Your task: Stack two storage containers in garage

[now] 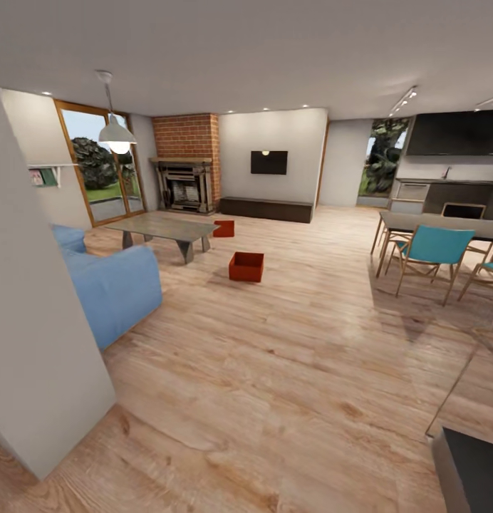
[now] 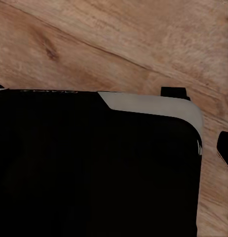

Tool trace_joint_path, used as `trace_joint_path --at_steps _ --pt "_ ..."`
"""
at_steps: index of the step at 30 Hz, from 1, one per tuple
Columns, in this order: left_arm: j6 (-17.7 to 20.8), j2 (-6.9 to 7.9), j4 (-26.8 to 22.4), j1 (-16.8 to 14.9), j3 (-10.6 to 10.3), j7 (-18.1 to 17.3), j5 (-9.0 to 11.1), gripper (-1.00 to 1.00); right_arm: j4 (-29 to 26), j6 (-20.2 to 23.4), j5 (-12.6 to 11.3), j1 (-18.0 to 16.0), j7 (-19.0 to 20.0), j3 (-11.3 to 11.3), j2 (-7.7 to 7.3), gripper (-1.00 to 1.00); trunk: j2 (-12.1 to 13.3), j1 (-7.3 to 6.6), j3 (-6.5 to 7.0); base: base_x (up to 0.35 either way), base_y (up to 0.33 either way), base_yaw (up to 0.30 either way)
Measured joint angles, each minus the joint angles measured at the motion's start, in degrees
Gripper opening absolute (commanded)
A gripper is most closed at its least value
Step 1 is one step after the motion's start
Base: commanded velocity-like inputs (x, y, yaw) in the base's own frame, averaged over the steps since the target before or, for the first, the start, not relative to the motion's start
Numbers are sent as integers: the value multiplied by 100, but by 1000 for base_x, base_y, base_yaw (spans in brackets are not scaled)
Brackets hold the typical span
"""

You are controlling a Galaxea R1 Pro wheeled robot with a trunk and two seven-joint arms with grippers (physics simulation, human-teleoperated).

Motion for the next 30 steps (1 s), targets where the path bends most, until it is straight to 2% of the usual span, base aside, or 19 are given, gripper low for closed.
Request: trace_joint_path --at_steps 30 --pt "0 0 2 0 0 0 0 100 0 -9 16 0 1 3 1 100 0 0 0 346 86 0"
